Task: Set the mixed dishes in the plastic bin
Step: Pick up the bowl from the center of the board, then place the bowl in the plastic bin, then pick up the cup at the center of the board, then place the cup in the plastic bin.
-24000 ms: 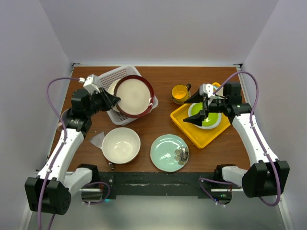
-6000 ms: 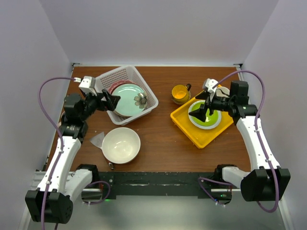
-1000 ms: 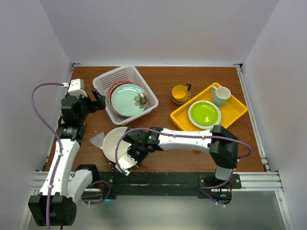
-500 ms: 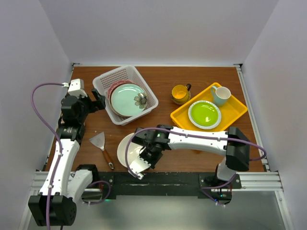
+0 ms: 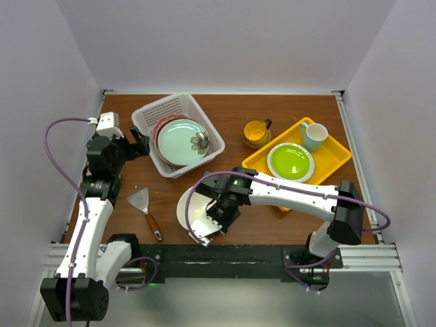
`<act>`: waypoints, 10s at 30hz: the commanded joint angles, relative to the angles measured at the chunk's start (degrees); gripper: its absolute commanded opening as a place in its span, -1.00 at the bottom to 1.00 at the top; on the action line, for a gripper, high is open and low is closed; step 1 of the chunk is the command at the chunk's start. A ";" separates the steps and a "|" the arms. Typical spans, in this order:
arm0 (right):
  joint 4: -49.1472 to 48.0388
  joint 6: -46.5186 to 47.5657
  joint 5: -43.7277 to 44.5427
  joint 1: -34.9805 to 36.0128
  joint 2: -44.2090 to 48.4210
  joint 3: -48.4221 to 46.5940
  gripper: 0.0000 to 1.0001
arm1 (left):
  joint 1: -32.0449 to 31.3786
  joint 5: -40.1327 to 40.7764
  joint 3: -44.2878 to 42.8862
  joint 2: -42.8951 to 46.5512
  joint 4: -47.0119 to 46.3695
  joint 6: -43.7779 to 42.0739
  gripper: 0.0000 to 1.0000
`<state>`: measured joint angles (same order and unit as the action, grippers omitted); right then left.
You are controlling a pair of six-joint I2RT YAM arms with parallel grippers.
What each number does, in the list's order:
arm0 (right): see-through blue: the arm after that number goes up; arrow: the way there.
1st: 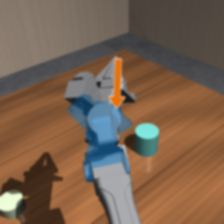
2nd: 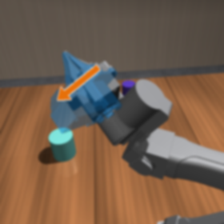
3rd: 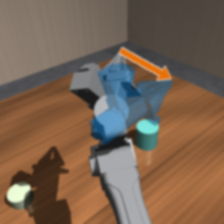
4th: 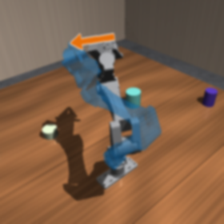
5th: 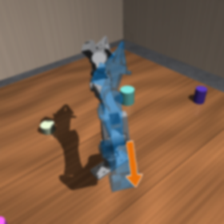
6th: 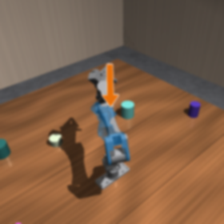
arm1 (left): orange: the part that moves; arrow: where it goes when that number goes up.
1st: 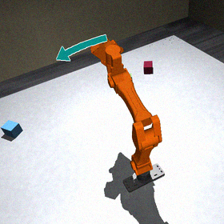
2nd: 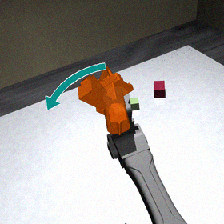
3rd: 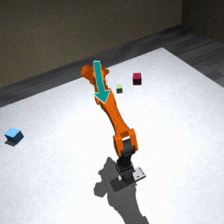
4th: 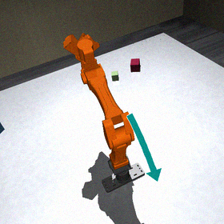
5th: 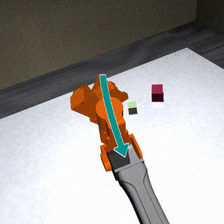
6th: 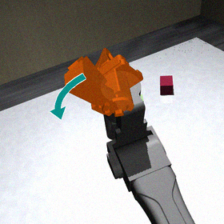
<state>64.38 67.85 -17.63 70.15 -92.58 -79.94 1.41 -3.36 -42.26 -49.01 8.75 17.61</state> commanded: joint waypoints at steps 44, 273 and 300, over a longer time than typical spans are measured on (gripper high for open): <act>-26.93 -11.78 19.12 -12.49 -9.63 -30.62 -1.00 | 0.52 -0.77 -1.16 -0.03 -1.72 0.24 1.00; -56.73 -43.86 -38.01 -49.41 25.60 24.84 0.96 | -10.20 13.55 -41.83 -32.45 11.29 -7.50 -1.00; -56.82 -43.86 -38.27 -50.29 24.37 25.10 0.97 | -16.44 11.09 -71.82 -64.53 10.41 -11.80 -1.00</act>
<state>8.16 23.40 -54.04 20.32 -68.23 -54.83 -14.35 7.57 -108.05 -113.01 25.74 9.23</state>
